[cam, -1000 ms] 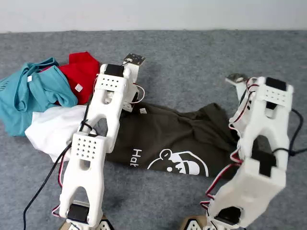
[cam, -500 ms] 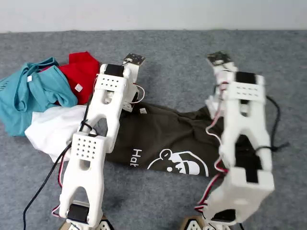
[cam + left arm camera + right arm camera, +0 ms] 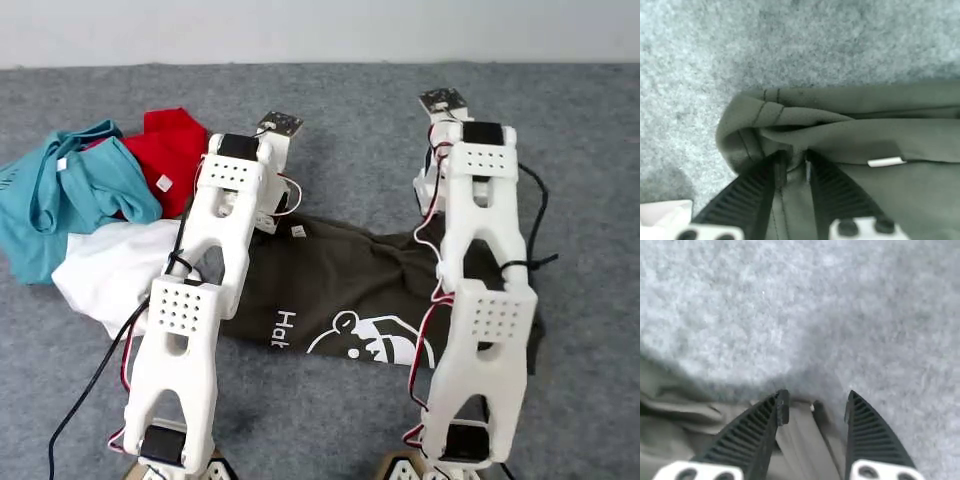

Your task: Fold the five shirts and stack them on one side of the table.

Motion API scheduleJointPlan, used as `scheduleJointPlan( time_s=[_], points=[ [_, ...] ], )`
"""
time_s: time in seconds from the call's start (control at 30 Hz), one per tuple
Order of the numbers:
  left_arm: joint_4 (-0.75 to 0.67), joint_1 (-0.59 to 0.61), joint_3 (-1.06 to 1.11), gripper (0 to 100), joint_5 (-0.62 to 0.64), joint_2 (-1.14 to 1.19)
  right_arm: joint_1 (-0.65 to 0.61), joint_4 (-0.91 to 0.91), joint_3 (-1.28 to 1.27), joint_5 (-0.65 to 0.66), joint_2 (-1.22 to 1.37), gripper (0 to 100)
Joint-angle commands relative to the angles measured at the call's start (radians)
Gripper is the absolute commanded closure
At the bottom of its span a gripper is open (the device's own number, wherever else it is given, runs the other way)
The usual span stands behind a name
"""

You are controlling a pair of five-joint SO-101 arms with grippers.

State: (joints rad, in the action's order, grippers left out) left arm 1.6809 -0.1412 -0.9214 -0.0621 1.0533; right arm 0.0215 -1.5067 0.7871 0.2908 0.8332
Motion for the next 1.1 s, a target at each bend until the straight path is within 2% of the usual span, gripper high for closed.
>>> scheduleJointPlan(
  time_s=[0.0,0.2,0.37,0.6,0.8,1.07],
  points=[
    [-0.008,0.009,0.007,92,0.006,0.003,-0.013,-0.042,0.133,-0.009,0.041,83.3],
    [-0.008,0.009,0.007,92,0.006,0.003,-0.007,-0.091,0.192,-0.008,0.094,98.3],
    [-0.008,0.009,0.007,92,0.006,0.003,-0.007,-0.136,0.236,0.029,0.091,98.8],
    [-0.008,0.009,0.007,92,0.008,0.003,-0.007,-0.292,0.387,0.029,0.088,98.8],
    [-0.008,0.009,0.007,92,0.008,0.003,-0.045,-0.292,0.215,0.017,0.016,98.8],
    [-0.008,0.009,0.008,92,0.008,0.003,-0.081,-0.289,-0.086,-0.011,-0.252,98.8]
  ],
)
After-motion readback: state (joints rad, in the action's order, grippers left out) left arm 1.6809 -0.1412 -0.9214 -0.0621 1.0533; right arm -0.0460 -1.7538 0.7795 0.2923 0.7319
